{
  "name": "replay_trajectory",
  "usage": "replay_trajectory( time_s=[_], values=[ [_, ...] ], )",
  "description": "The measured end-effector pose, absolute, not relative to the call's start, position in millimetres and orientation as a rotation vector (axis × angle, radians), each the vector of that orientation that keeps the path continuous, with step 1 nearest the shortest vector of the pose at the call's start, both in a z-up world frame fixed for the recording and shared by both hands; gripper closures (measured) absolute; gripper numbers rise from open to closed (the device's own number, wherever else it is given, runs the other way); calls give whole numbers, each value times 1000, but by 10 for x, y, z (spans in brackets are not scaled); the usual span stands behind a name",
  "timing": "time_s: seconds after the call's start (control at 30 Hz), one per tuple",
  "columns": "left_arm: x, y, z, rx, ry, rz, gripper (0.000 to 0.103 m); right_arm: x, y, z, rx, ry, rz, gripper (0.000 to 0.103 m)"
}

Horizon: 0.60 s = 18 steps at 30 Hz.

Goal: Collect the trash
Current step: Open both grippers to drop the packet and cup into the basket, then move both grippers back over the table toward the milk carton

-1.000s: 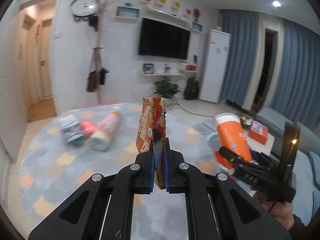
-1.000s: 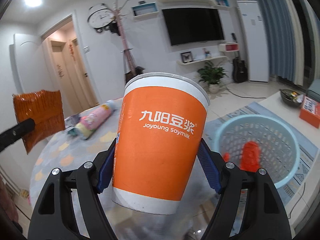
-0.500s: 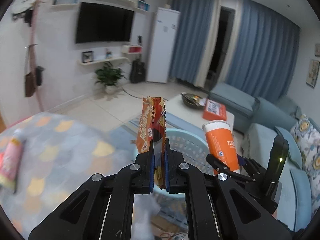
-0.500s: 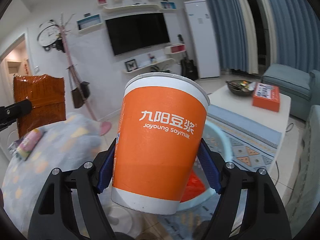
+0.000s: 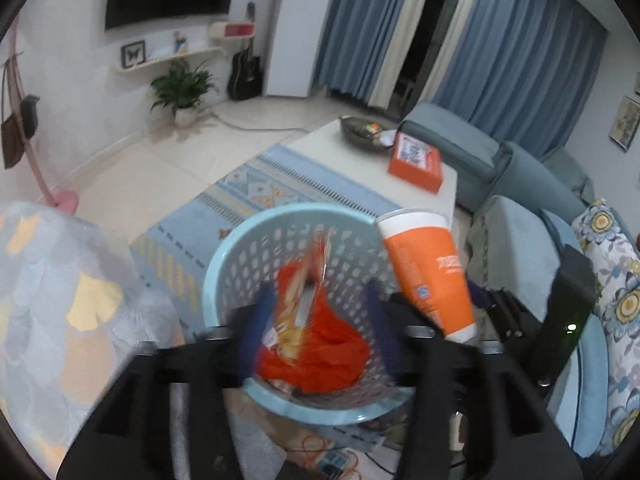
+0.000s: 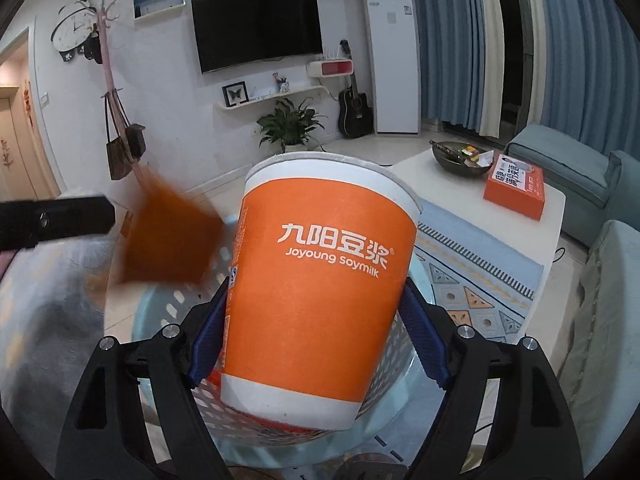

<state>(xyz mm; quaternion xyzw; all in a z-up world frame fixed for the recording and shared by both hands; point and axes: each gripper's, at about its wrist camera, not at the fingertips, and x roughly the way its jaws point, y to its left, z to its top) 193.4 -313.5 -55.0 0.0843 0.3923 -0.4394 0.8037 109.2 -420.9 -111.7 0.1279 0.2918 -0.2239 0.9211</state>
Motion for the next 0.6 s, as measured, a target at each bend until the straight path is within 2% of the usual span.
replay_trajectory(
  time_s=[0.2, 0.33, 0.6],
  values=[
    [2075, -2898, -491, 126, 853, -858, 47, 1071, -4234, -1196, 288, 618, -440, 26],
    [2046, -2711, -328, 87, 830, -818, 43, 1067, -4231, -1201, 308, 625, -433, 18],
    [1775, -2331, -119, 88, 766, -778, 42, 1002, -4098, -1079, 349, 601, -402, 18]
  ],
)
